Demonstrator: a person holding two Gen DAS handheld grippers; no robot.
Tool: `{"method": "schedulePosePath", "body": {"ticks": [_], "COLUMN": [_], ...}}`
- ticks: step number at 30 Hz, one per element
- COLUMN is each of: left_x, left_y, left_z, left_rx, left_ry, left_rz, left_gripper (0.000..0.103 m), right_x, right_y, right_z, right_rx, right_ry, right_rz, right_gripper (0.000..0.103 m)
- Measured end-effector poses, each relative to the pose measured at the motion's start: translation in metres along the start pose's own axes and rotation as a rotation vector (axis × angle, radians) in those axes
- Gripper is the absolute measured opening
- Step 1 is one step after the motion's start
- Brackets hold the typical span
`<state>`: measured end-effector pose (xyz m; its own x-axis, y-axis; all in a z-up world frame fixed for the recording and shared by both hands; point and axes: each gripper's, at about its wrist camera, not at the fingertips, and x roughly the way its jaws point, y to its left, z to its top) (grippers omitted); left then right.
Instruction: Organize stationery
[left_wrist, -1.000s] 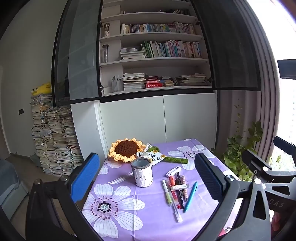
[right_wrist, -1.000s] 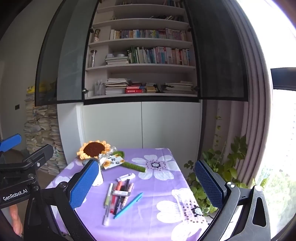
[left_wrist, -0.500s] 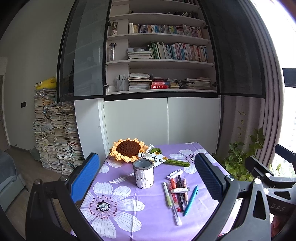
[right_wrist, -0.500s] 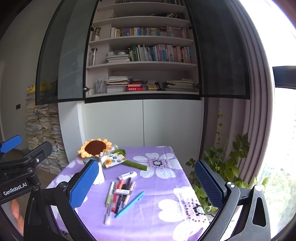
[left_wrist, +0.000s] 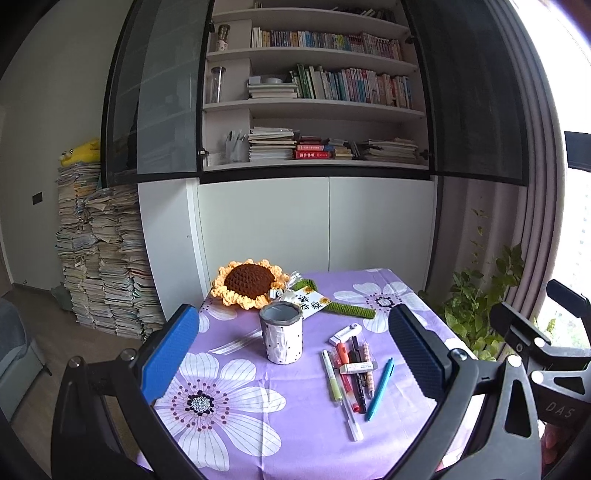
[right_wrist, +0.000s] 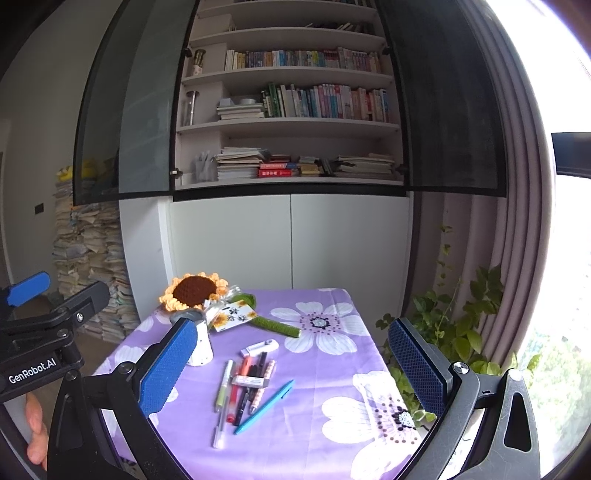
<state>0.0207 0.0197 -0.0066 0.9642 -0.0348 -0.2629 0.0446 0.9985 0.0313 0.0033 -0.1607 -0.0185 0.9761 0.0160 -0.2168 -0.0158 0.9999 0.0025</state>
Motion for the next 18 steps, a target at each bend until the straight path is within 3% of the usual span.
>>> {"method": "schedulePosePath", "body": {"ticks": [7, 18], "left_x": [0.006, 0.019], "left_y": [-0.005, 0.001], "left_z": [-0.003, -0.005], "left_rx": [0.045, 0.032], "left_ry": [0.012, 0.052], "left_rz": [0.023, 0.005], "left_gripper": [0.102, 0.102], "right_x": [0.008, 0.019], "right_y": [0.0, 0.003], "right_z": [0.0, -0.004], "right_rx": [-0.006, -0.01], "right_ry": [0.018, 0.05], "right_rz": [0.001, -0.009], "right_gripper": [0.103, 0.103]}}
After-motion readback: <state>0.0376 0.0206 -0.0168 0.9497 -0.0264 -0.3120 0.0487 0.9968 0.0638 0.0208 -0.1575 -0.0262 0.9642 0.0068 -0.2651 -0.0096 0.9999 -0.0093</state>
